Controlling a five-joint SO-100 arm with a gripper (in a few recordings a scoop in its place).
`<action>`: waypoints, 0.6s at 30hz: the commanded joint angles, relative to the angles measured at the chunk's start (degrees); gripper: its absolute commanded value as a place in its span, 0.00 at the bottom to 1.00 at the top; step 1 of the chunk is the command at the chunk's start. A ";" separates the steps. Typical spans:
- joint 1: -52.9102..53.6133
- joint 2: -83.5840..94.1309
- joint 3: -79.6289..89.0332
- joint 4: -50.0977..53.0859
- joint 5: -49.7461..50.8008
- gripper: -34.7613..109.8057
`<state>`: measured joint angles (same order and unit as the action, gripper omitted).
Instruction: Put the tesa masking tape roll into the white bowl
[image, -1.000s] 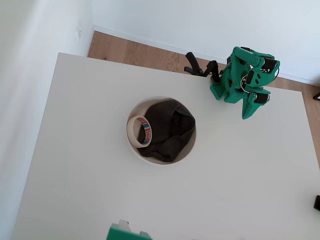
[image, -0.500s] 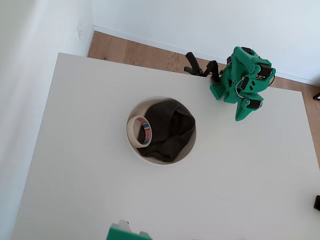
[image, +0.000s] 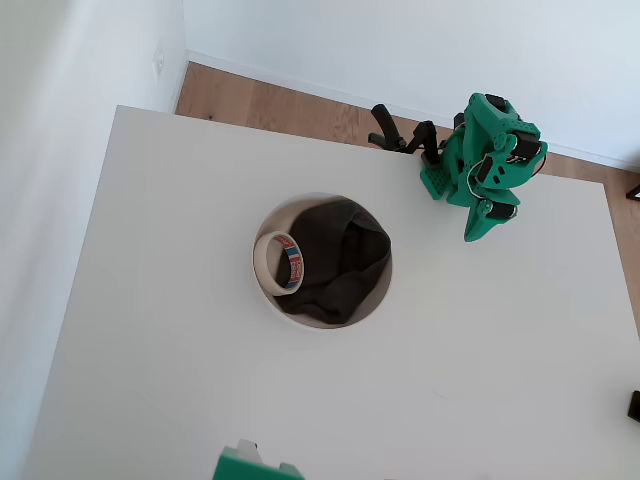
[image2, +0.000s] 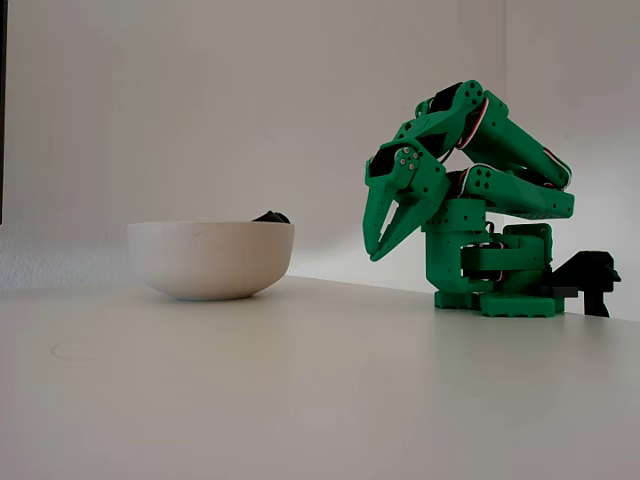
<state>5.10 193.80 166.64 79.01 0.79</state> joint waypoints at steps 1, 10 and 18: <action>0.53 0.35 -0.70 0.70 -0.18 0.18; 0.18 0.35 -0.70 0.70 -0.44 0.18; 0.70 0.35 -0.70 0.62 -0.26 0.20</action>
<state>4.92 193.80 166.64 79.01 0.35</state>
